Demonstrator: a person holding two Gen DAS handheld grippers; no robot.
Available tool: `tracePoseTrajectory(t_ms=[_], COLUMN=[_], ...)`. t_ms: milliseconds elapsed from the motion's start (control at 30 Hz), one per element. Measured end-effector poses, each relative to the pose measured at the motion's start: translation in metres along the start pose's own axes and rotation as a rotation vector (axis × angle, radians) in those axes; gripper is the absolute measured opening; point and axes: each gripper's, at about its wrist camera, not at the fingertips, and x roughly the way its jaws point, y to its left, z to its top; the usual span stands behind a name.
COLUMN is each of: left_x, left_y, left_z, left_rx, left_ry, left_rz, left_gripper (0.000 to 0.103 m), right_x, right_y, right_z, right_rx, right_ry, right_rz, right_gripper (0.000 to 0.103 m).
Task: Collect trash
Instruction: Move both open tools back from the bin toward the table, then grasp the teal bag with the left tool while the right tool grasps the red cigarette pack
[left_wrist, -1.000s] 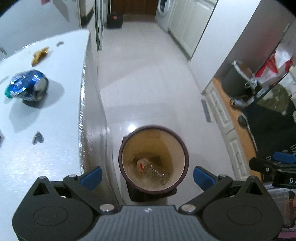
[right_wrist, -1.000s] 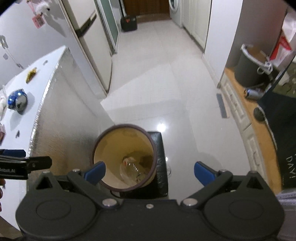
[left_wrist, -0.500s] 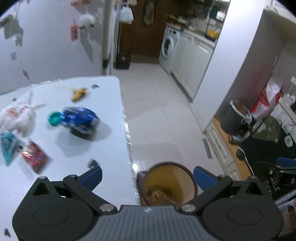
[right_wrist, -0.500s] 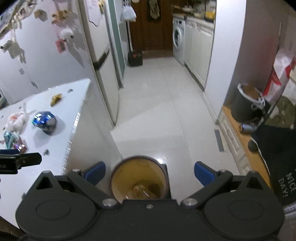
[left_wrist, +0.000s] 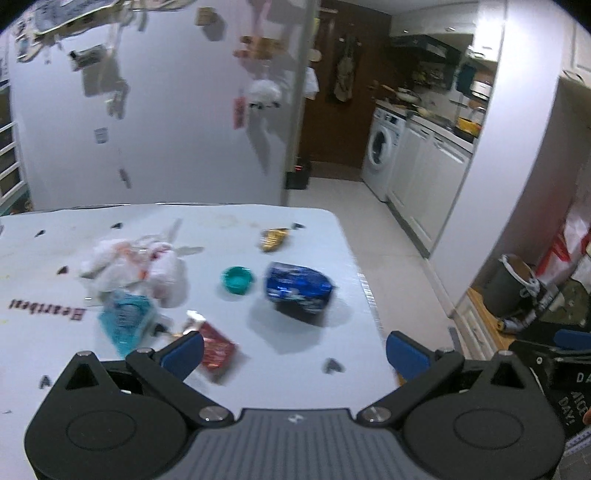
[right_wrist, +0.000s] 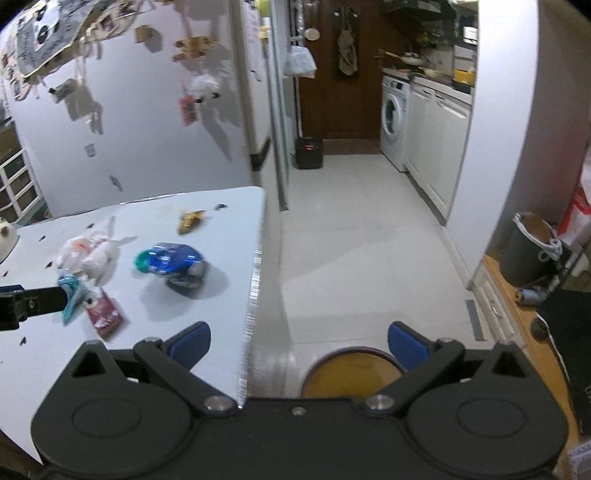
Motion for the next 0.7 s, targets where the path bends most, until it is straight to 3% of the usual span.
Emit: tracePoseTrajectory(t_ms=[300, 533, 700], left_x=[0.006, 0.038, 0.074], left_y=[0.08, 0.134, 0.163], left_z=[0.013, 0.03, 0.038], left_rx=[-0.018, -0.005, 0.09], left_ry=[-0.034, 0.006, 0.041], left_rz=[0.079, 0.083, 0.057], left_gripper=[0.103, 0.103, 0.103], right_x=[0.023, 0.051, 0.08], right_y=[0.088, 0.135, 0.157], right_z=[0.015, 0.026, 0.033], right_rx=[-0.072, -0.129, -0.161], right_ry=[-0.028, -0.029, -0.007], right_rz=[0.059, 0.14, 0.22], right_gripper=[0.103, 0.103, 0.103])
